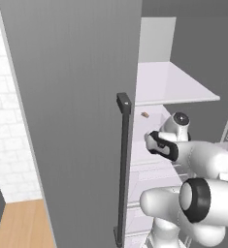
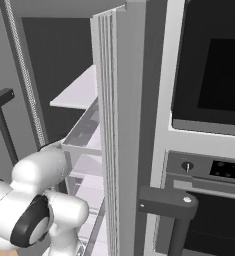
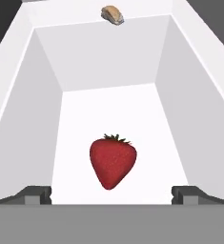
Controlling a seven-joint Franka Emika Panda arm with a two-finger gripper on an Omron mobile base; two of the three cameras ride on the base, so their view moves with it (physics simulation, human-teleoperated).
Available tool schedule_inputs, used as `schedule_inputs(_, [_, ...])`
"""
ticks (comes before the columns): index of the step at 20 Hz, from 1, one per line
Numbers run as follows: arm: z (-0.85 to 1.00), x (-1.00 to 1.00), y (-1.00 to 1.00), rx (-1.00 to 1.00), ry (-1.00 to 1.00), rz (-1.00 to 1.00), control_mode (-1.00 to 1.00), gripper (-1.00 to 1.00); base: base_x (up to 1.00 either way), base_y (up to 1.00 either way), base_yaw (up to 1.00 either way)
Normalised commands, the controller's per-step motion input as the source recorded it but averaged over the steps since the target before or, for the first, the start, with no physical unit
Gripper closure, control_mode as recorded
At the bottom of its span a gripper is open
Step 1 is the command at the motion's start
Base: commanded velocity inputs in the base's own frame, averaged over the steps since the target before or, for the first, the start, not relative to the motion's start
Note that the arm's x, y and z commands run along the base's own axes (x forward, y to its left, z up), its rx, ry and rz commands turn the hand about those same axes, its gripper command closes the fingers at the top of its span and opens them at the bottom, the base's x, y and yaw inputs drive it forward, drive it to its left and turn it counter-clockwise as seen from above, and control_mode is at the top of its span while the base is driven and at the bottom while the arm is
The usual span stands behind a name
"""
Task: Take the strawberry from the fridge and place it on top of the pancake, located on the dining counter.
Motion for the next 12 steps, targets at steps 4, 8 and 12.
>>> schedule_inputs(4, [-0.20, 0.34, -0.01, 0.00, 0.01, 0.00, -1.00, -1.00, 0.00, 0.00, 0.00])
schedule_inputs(8, [-0.10, 0.30, -0.03, 0.00, 0.01, 0.00, -1.00, -1.00, 0.00, 0.00, 0.00])
schedule_inputs(12, [-0.12, 0.10, -0.02, 0.00, 0.04, 0.00, -1.00, -1.00, 0.00, 0.00, 0.00])
